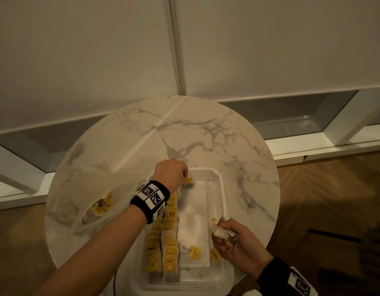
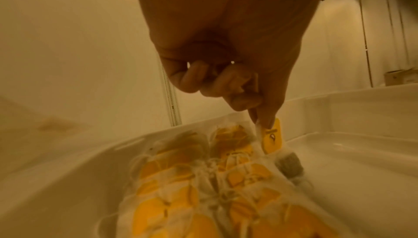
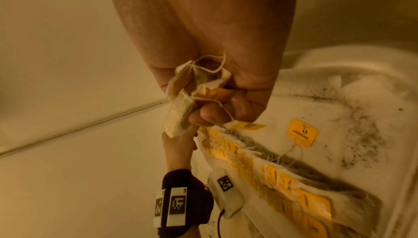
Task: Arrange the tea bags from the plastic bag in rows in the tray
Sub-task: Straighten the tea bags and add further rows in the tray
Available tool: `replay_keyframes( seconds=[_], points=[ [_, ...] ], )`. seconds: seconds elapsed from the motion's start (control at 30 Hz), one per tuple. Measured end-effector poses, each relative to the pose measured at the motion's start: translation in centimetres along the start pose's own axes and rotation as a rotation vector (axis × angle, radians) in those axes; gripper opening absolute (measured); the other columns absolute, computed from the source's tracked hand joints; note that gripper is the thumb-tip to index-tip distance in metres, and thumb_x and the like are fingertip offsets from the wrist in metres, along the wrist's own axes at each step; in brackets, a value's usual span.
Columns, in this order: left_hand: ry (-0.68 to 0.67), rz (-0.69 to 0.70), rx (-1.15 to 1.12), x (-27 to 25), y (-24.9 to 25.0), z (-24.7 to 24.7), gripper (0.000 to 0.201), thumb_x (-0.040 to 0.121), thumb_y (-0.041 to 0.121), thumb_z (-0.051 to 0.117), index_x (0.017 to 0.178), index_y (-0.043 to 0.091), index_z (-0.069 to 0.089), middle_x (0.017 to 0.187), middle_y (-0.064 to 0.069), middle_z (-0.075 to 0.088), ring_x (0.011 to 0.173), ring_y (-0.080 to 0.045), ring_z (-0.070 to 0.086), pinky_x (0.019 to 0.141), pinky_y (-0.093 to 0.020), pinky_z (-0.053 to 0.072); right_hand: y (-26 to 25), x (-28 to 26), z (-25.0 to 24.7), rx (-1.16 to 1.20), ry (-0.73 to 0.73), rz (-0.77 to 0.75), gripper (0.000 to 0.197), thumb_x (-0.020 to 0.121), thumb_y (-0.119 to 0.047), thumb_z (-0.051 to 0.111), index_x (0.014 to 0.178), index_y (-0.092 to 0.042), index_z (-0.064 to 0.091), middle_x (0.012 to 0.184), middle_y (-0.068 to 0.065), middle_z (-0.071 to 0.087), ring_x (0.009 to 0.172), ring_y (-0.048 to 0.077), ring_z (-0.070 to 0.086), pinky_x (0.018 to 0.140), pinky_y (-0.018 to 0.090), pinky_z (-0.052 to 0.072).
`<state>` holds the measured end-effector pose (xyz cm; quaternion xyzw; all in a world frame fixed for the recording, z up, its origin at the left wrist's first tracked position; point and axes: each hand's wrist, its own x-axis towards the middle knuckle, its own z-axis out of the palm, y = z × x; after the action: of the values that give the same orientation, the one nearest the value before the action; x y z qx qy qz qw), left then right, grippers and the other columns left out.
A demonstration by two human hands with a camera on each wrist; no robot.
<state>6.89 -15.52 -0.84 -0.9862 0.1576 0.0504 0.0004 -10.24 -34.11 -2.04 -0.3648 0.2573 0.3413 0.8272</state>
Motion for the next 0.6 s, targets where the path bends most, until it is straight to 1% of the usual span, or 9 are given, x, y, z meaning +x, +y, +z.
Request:
replay_keyframes(
  seconds=[0.1, 0.17, 0.23, 0.3, 0.37, 0.43, 0.47, 0.53, 0.6],
  points=[
    [0.030, 0.020, 0.042, 0.1, -0.1, 0.1, 0.010, 0.092, 0.036, 0.061, 0.094, 0.030, 0.070, 0.095, 0.004, 0.068, 0.087, -0.020, 0.064, 0.064, -0.028, 0.034, 0.1, 0.0, 0.0, -0.001, 0.019, -0.010, 0.024, 0.083, -0.016, 0.050, 0.063, -0.004, 0.056, 0.060, 0.012, 0.046, 0.047, 0.019, 0.042, 0.047, 0.027, 0.039],
    [0.067, 0.045, 0.048, 0.2, -0.1, 0.3, 0.011, 0.091, 0.036, 0.061, 0.099, 0.028, 0.064, 0.099, 0.005, 0.065, 0.092, -0.021, 0.062, 0.065, -0.029, 0.032, 0.3, 0.1, -0.1, 0.000, 0.036, -0.021, 0.023, 0.081, -0.015, 0.053, 0.062, -0.003, 0.058, 0.060, 0.013, 0.047, 0.047, 0.020, 0.043, 0.047, 0.027, 0.040],
    [0.100, 0.064, 0.028, 0.5, -0.1, 0.4, 0.017, 0.088, 0.034, 0.064, 0.103, 0.026, 0.058, 0.102, 0.006, 0.062, 0.096, -0.020, 0.060, 0.065, -0.029, 0.033, 0.4, 0.1, -0.1, -0.002, 0.059, -0.036, 0.022, 0.079, -0.014, 0.055, 0.060, -0.003, 0.060, 0.060, 0.013, 0.048, 0.047, 0.021, 0.045, 0.047, 0.028, 0.040],
    [0.108, 0.066, -0.009, 1.0, -0.3, 0.4, 0.029, 0.084, 0.035, 0.068, 0.109, 0.026, 0.056, 0.108, 0.006, 0.059, 0.102, -0.019, 0.056, 0.067, -0.030, 0.036, 0.5, 0.2, 0.1, -0.015, 0.074, -0.052, 0.021, 0.077, -0.013, 0.056, 0.059, -0.003, 0.061, 0.059, 0.014, 0.049, 0.046, 0.021, 0.046, 0.047, 0.029, 0.039],
    [0.063, 0.064, -0.027, 1.6, -0.5, 0.5, 0.038, 0.082, 0.036, 0.072, 0.117, 0.028, 0.057, 0.116, 0.005, 0.055, 0.111, -0.019, 0.051, 0.074, -0.032, 0.039, 0.5, 0.1, 0.3, -0.026, 0.076, -0.066, 0.018, 0.076, -0.012, 0.057, 0.061, -0.003, 0.062, 0.059, 0.015, 0.051, 0.045, 0.022, 0.046, 0.047, 0.028, 0.039],
    [-0.019, 0.075, -0.038, 2.3, -0.7, 0.4, 0.034, 0.083, 0.036, 0.072, 0.116, 0.029, 0.063, 0.118, 0.005, 0.057, 0.113, -0.019, 0.051, 0.083, -0.034, 0.040, 0.5, 0.0, 0.4, -0.045, 0.071, -0.075, 0.016, 0.076, -0.011, 0.057, 0.063, -0.002, 0.061, 0.059, 0.016, 0.051, 0.044, 0.023, 0.046, 0.045, 0.028, 0.039],
    [-0.071, 0.077, -0.049, 2.5, -0.8, 0.3, 0.030, 0.084, 0.036, 0.071, 0.113, 0.029, 0.066, 0.116, 0.004, 0.060, 0.111, -0.019, 0.054, 0.085, -0.034, 0.041, 0.5, 0.0, 0.5, -0.054, 0.069, -0.082, 0.015, 0.076, -0.010, 0.057, 0.065, -0.001, 0.060, 0.059, 0.016, 0.051, 0.044, 0.022, 0.047, 0.044, 0.027, 0.038],
    [-0.152, 0.061, -0.077, 2.8, -1.0, -0.1, 0.024, 0.086, 0.036, 0.070, 0.108, 0.028, 0.070, 0.110, 0.003, 0.066, 0.102, -0.020, 0.061, 0.083, -0.032, 0.046, 0.4, 0.0, 0.4, -0.073, 0.073, -0.101, 0.015, 0.080, -0.007, 0.056, 0.067, 0.000, 0.060, 0.059, 0.016, 0.051, 0.045, 0.022, 0.047, 0.043, 0.027, 0.037],
    [-0.170, 0.055, -0.072, 2.7, -1.4, -0.4, 0.022, 0.086, 0.037, 0.070, 0.107, 0.027, 0.071, 0.106, 0.003, 0.068, 0.097, -0.020, 0.063, 0.078, -0.031, 0.048, 0.3, 0.0, 0.3, -0.103, 0.090, -0.112, 0.022, 0.087, -0.005, 0.053, 0.067, 0.000, 0.060, 0.058, 0.016, 0.051, 0.044, 0.021, 0.047, 0.042, 0.026, 0.036]
  ],
)
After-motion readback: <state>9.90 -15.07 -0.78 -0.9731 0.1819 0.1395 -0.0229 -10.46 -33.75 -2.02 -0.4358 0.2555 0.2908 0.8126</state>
